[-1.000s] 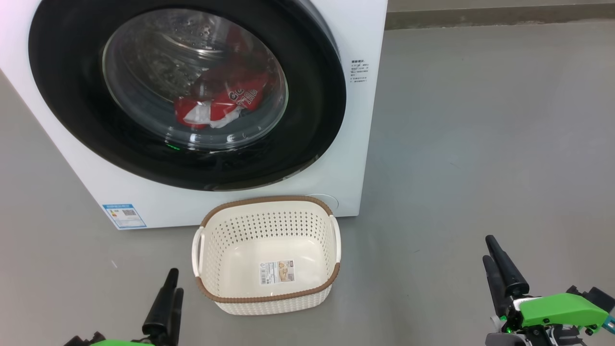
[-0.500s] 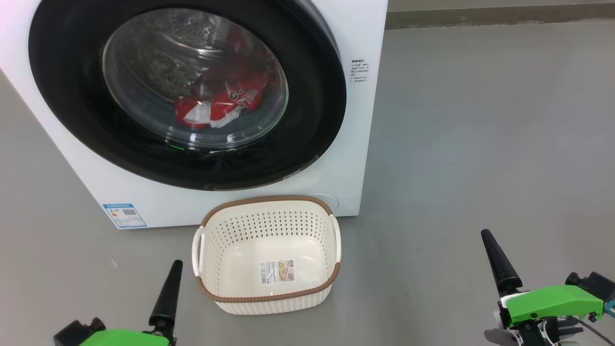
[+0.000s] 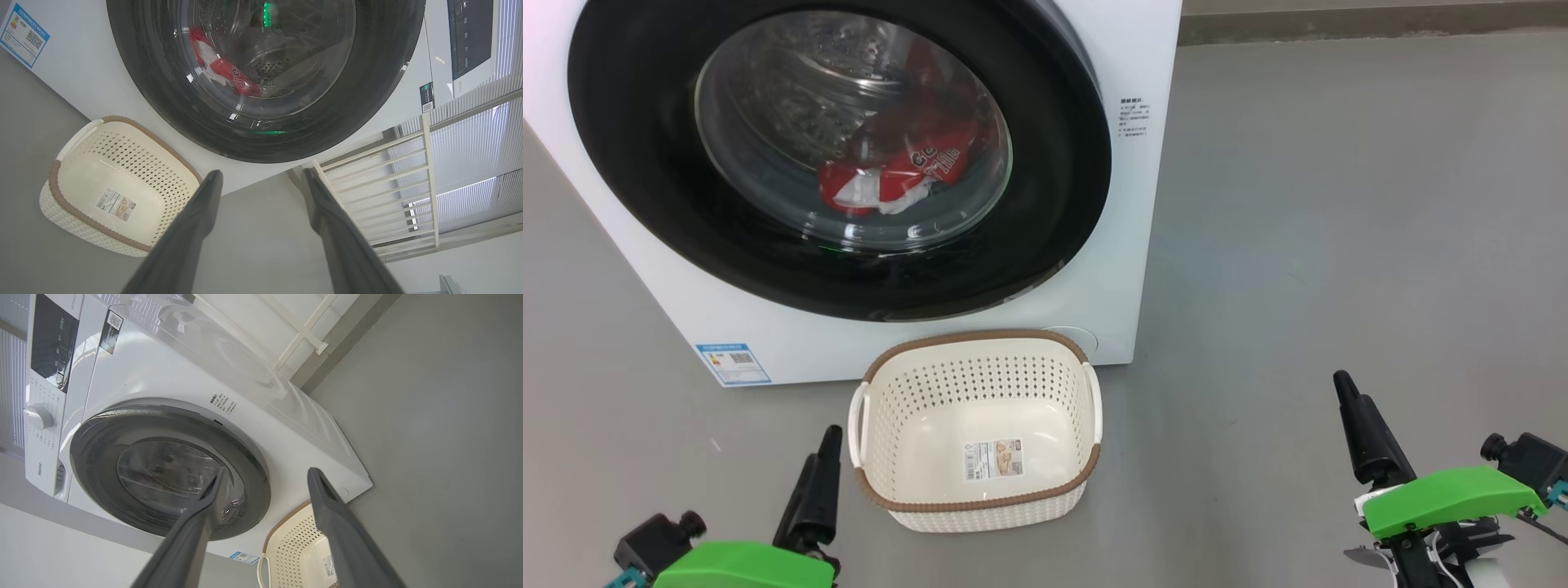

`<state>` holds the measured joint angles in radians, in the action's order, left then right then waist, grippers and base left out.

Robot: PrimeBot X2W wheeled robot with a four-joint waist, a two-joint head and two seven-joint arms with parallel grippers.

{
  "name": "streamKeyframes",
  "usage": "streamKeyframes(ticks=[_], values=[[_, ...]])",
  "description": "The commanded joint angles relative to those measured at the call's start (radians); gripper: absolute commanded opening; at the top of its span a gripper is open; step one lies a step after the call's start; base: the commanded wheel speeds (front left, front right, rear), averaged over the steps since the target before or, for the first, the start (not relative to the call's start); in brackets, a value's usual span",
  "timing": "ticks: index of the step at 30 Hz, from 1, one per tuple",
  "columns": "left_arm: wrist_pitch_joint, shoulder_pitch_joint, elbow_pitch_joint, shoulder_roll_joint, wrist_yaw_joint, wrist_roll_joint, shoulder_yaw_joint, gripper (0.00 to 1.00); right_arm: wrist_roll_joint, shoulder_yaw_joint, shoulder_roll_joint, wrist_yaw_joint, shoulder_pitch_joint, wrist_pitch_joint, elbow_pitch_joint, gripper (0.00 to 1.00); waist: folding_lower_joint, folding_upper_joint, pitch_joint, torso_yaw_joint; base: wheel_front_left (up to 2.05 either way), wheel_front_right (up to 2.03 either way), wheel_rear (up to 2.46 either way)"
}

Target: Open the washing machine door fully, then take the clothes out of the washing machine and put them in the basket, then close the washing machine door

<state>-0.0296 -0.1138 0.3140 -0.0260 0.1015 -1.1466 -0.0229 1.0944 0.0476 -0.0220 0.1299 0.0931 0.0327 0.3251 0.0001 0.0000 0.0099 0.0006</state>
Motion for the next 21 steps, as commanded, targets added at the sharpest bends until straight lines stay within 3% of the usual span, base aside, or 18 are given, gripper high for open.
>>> streamKeyframes(ticks=[1, 21], values=[[-0.013, -0.058, -0.032, -0.011, -0.002, 0.034, 0.011, 1.0, -0.033, -0.012, -0.012, 0.0, 0.06, 0.011, -0.032, 1.0, -0.0001, 0.0, 0.0, 0.0, 0.0, 0.0, 0.0], [-0.072, -0.092, -0.027, -0.012, -0.028, 0.353, -0.013, 1.0, -0.344, -0.035, -0.016, 0.001, 0.091, 0.07, -0.059, 1.0, -0.0001, 0.0, 0.001, -0.005, 0.0, 0.0, 0.0]])
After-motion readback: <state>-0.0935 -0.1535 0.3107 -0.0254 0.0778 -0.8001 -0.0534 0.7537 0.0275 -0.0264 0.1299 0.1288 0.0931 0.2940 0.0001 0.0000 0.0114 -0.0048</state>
